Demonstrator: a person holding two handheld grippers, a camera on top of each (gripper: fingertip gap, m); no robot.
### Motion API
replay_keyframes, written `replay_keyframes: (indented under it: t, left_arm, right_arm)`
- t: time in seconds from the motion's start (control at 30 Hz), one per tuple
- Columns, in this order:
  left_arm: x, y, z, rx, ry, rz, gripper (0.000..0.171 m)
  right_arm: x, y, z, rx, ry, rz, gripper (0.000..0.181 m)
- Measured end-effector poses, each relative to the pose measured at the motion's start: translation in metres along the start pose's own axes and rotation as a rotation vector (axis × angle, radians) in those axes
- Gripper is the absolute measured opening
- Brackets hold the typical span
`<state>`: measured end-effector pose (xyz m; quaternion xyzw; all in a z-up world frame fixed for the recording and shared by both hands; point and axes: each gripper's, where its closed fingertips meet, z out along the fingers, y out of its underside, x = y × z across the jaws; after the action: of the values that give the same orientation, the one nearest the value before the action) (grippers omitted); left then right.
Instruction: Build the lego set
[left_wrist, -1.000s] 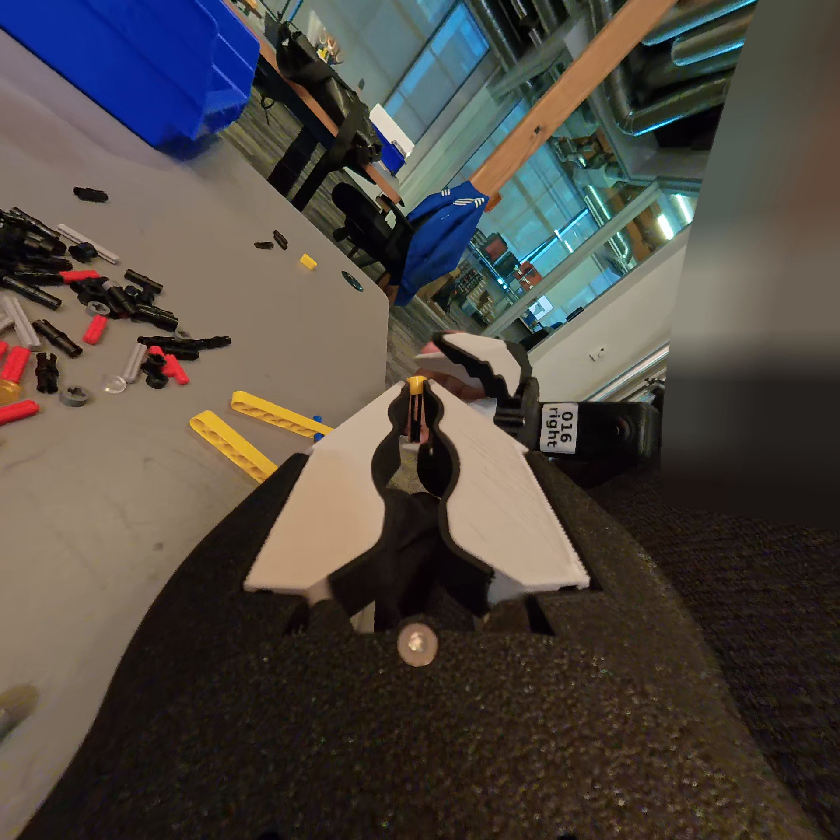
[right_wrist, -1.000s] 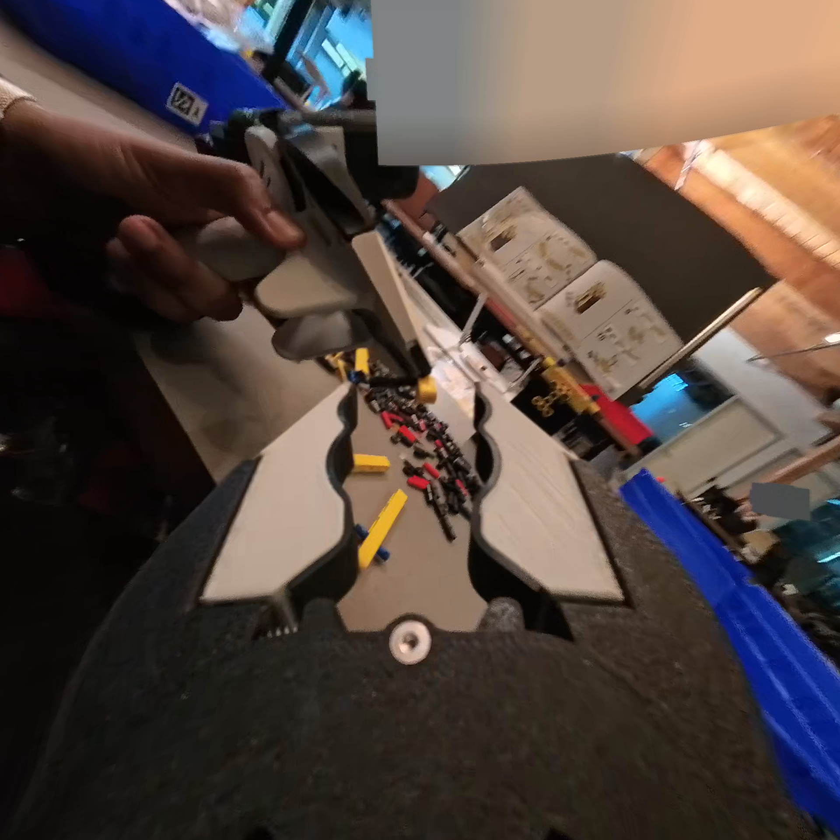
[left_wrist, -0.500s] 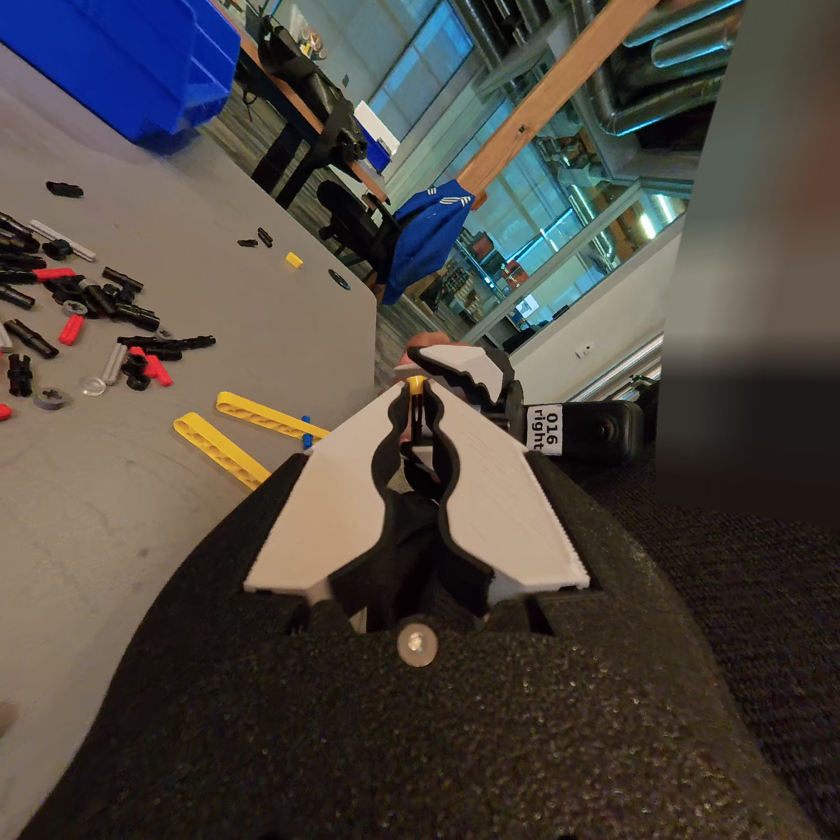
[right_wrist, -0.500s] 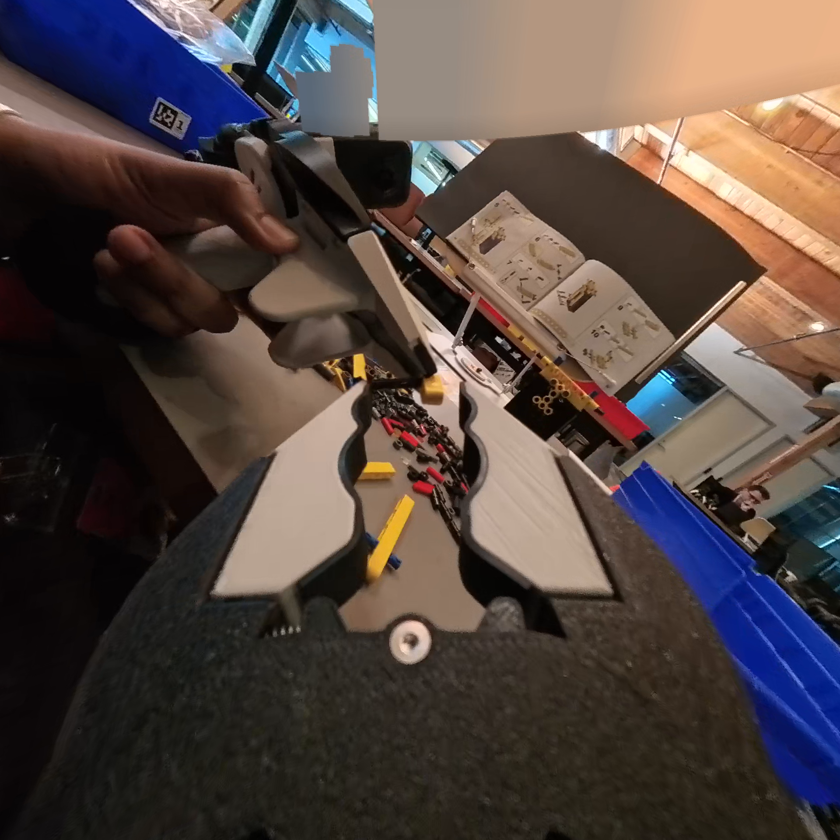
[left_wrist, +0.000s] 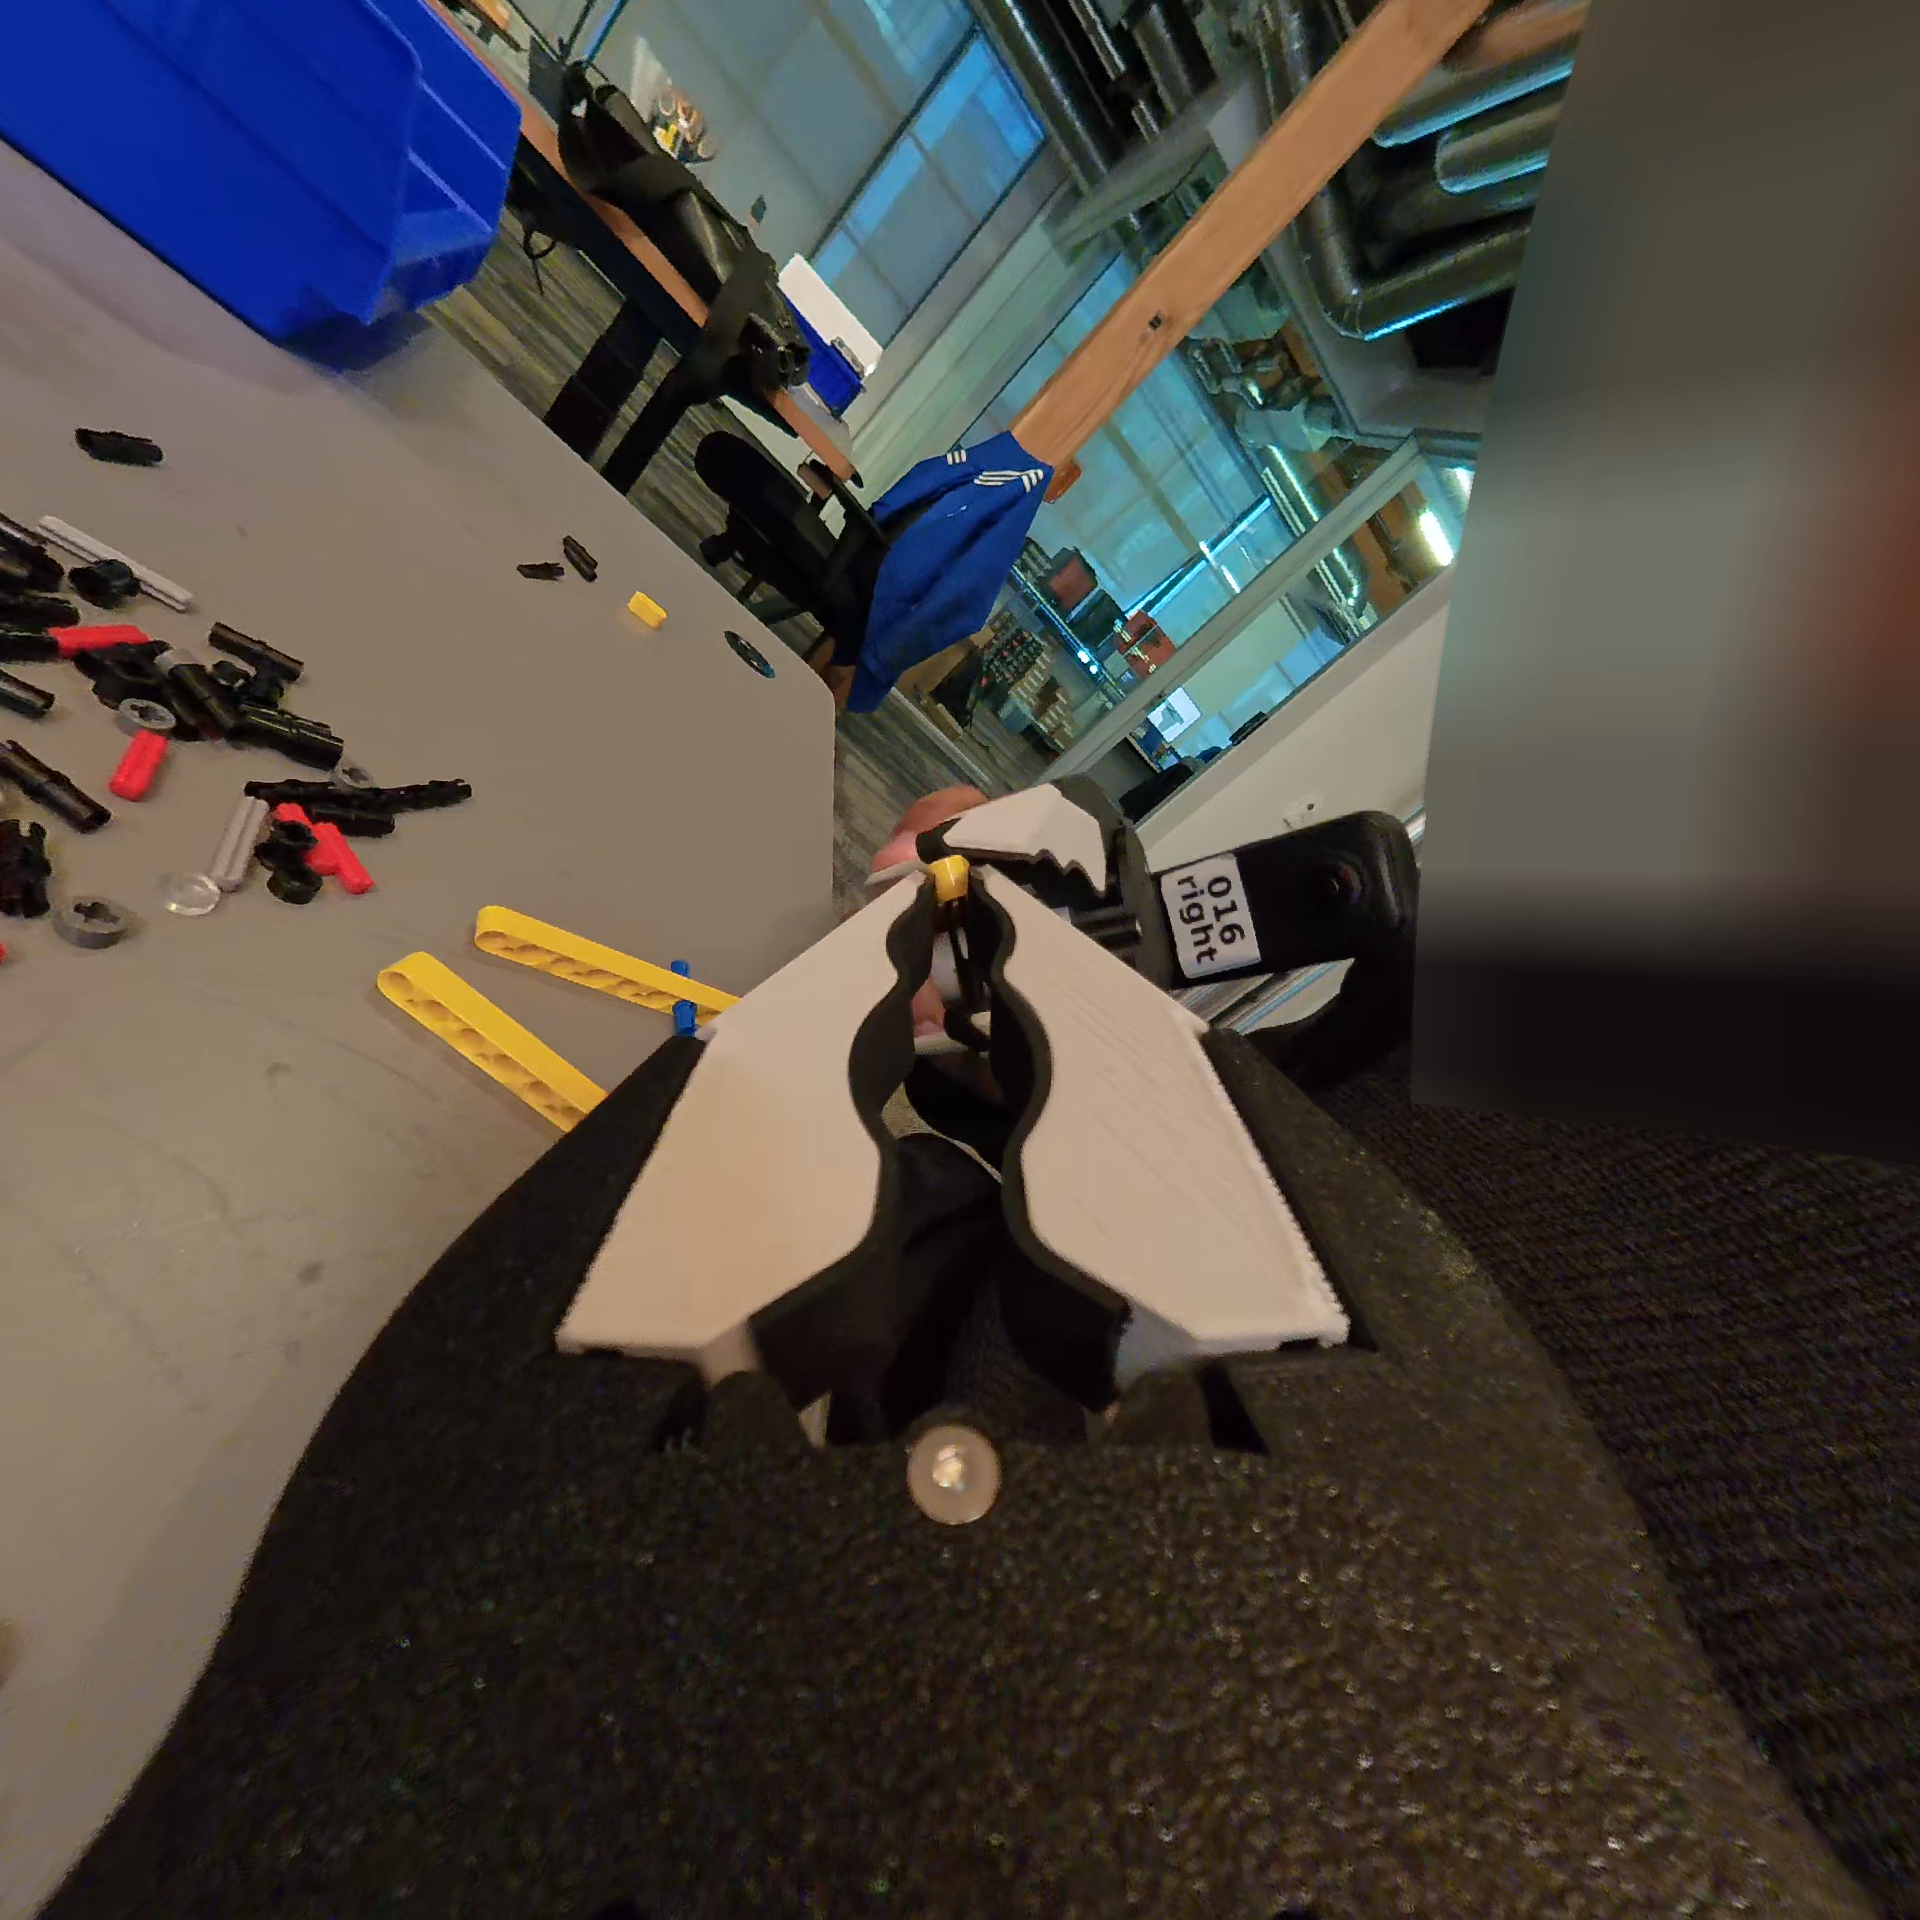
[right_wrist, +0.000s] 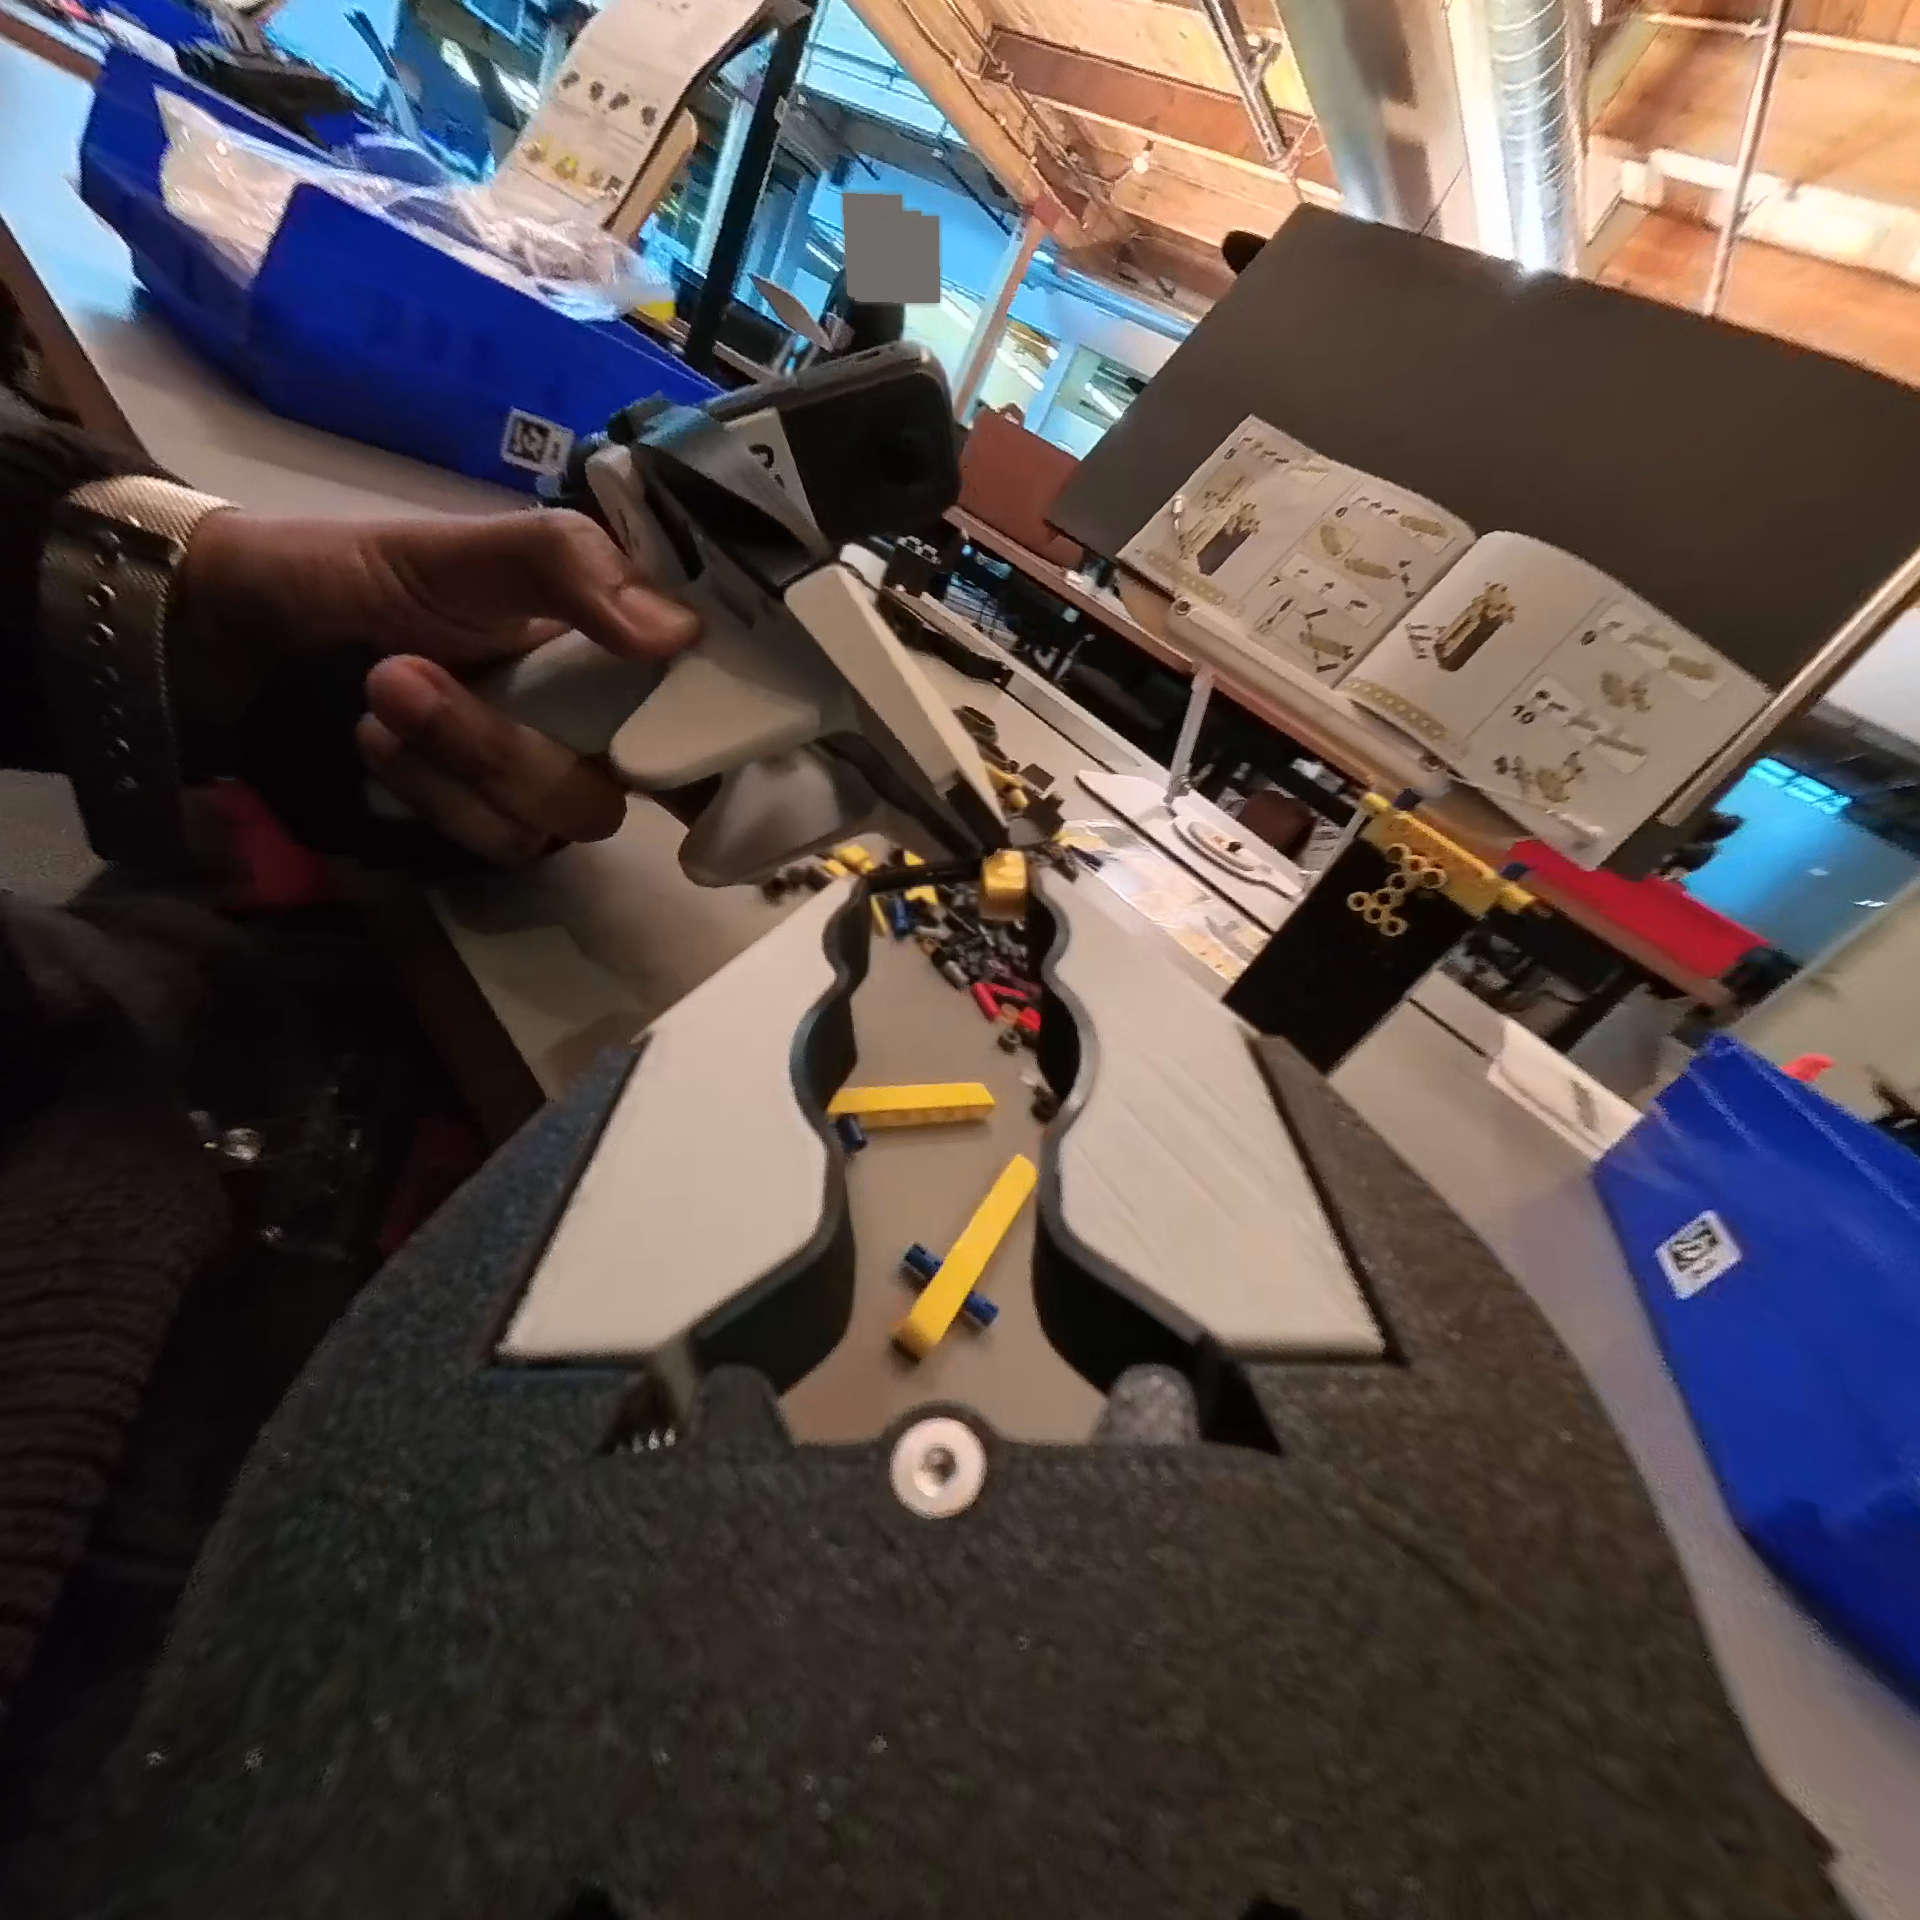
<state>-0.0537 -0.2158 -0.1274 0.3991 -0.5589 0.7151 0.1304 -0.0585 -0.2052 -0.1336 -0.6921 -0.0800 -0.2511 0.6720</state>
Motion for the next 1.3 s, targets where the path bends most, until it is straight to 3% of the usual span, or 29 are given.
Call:
replay_keyframes:
  t: [0.23, 0.37, 0.43, 0.53, 1.0, 1.3]
  left_arm:
    - [0.006, -0.007, -0.005, 0.045, 0.100, -0.103, 0.018]
    - [0.008, 0.001, -0.001, -0.008, 0.127, -0.138, 0.022]
    - [0.011, 0.005, 0.001, -0.035, 0.146, -0.154, 0.022]
    - [0.008, 0.008, 0.002, -0.053, 0.128, -0.176, 0.008]
    - [0.016, 0.011, 0.003, -0.077, 0.145, -0.119, 0.006]
    - [0.013, 0.014, 0.004, -0.095, 0.133, -0.138, 0.006]
  right_arm:
    - [0.005, -0.008, -0.005, 0.077, -0.028, 0.134, 0.030]
    - [0.000, -0.006, -0.004, 0.069, -0.057, 0.103, 0.030]
    - [-0.004, -0.004, -0.004, 0.053, -0.061, 0.057, 0.030]
    - [-0.006, -0.004, -0.005, 0.052, -0.064, 0.024, 0.030]
    - [-0.010, -0.013, -0.010, 0.124, -0.145, 0.140, 0.030]
    - [-0.011, -0.008, -0.012, 0.071, -0.188, 0.116, 0.028]
